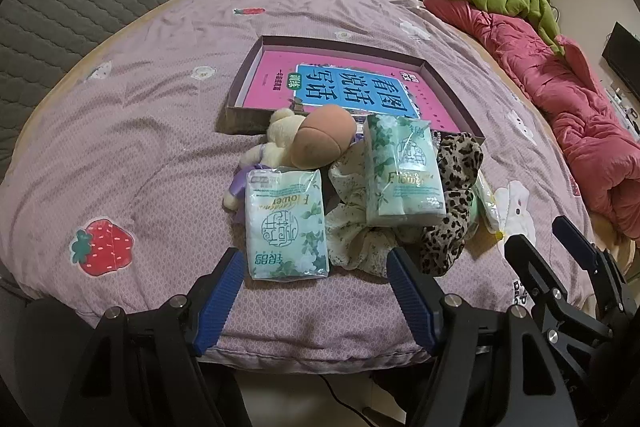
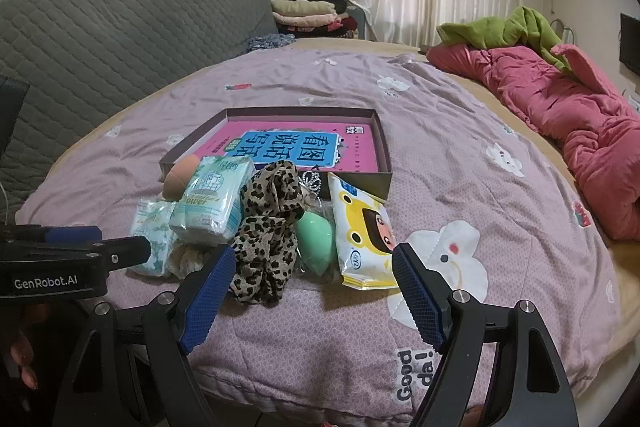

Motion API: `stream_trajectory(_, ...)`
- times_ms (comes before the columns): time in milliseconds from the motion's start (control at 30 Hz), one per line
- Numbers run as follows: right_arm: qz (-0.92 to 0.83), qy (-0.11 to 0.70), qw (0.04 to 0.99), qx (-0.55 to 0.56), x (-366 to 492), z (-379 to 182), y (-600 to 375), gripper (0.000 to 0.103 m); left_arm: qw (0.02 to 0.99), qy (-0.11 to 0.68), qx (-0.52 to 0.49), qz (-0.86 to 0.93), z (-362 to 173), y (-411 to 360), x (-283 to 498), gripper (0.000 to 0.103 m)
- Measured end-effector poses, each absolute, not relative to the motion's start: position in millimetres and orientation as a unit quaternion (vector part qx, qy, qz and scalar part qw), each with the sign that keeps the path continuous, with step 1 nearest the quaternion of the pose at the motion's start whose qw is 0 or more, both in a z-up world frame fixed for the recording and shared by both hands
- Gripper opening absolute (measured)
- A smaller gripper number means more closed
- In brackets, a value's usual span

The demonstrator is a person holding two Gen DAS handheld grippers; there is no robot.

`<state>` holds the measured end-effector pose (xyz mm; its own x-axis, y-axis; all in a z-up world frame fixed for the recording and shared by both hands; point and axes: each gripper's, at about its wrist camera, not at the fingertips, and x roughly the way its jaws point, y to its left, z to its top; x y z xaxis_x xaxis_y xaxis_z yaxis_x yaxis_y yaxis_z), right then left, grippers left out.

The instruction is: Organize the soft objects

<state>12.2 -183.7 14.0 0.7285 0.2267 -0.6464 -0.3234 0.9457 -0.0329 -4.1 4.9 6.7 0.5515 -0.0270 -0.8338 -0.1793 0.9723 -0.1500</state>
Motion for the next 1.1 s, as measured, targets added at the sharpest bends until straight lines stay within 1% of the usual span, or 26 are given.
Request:
stream_trajectory(567,0.149,0.338,0.927,-0.064,13.7,13.7,-185.2,0.081,0.875,0.469,-0.113,0.041,7.4,3.4,-5.3,0.073)
stream_trajectory(1100,0.123,0.343,0.93,-0.045,22.2,9.9,-213.2,0.081,0.878,0.466,-0.107,0.016,15.2,-17.8,3.5,0.073)
